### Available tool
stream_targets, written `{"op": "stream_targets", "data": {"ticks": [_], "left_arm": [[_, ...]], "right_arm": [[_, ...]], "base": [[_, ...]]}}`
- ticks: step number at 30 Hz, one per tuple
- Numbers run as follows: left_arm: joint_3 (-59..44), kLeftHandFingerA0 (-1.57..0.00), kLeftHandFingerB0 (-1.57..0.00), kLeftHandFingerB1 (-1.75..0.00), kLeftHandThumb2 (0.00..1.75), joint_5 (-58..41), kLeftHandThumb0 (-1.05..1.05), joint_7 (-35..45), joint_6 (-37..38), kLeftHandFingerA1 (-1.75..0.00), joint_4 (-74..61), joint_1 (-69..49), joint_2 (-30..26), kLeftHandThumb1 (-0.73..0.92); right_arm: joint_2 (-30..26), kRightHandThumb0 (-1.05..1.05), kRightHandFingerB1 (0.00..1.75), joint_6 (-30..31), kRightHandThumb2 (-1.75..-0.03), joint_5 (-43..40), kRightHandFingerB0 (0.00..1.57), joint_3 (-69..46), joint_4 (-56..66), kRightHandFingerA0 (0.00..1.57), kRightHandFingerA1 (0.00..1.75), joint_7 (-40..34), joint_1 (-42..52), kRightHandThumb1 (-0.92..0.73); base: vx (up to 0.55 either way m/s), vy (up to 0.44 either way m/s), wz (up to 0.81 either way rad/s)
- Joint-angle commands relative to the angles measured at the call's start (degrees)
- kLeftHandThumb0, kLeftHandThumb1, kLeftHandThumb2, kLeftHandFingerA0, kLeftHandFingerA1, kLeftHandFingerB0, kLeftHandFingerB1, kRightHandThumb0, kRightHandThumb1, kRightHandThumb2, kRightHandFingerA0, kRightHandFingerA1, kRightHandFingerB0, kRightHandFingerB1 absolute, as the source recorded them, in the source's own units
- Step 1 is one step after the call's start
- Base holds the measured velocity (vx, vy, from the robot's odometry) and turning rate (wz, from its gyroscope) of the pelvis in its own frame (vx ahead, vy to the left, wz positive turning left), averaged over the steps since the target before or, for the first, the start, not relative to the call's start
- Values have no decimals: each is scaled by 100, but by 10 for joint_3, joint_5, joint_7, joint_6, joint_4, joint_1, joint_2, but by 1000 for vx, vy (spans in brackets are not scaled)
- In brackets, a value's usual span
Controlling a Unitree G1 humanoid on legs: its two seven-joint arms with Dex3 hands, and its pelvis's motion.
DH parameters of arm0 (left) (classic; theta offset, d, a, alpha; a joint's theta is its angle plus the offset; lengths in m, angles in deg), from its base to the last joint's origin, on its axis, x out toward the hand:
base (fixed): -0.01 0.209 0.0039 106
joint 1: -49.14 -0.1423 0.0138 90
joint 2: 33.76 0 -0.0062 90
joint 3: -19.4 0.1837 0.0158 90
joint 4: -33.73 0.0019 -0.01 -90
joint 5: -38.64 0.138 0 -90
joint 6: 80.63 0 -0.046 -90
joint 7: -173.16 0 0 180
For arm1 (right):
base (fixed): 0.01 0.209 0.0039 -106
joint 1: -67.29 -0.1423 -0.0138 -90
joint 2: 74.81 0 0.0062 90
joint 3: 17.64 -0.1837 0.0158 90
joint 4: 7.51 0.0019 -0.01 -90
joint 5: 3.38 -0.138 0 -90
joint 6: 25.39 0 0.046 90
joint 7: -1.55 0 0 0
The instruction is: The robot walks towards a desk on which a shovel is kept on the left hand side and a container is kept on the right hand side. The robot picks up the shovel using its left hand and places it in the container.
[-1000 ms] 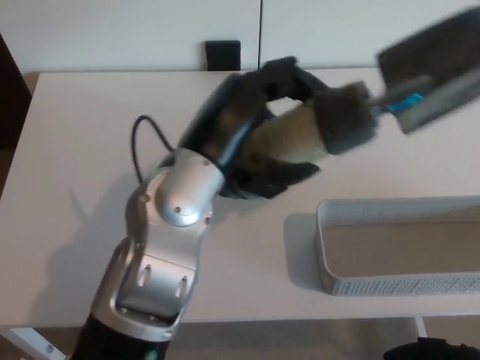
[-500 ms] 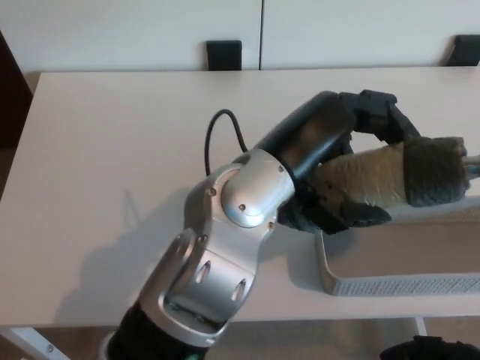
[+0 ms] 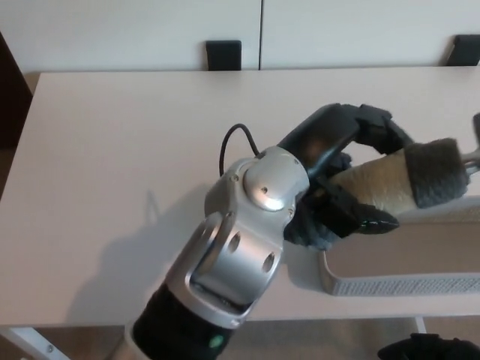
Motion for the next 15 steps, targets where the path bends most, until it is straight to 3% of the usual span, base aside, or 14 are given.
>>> {"op": "stream_targets", "data": {"ticks": [1,4,8,15], "left_arm": [[63,-120,-72,-58,63,33,-8,-8,-39,-110,25,33,-37,60],[93,-123,-74,-57,63,36,-8,-2,-33,-99,34,43,-58,58],[97,-124,-61,-56,65,29,-7,-6,-25,-100,45,47,-66,56],[113,-124,-82,-69,64,33,-7,-4,-25,-104,31,48,-85,54]], "right_arm": [[-10,-23,49,11,-56,3,54,-1,-4,73,59,2,-3,-61],[-10,-24,49,10,-56,3,55,-1,-1,71,59,3,-1,-61],[-12,-24,49,11,-56,5,54,2,0,72,59,5,-4,-61],[-19,-26,48,21,-57,13,53,6,8,73,59,3,-9,-61]], "base": [[0,0,0],[0,0,0],[0,0,0],[0,0,0]]}}
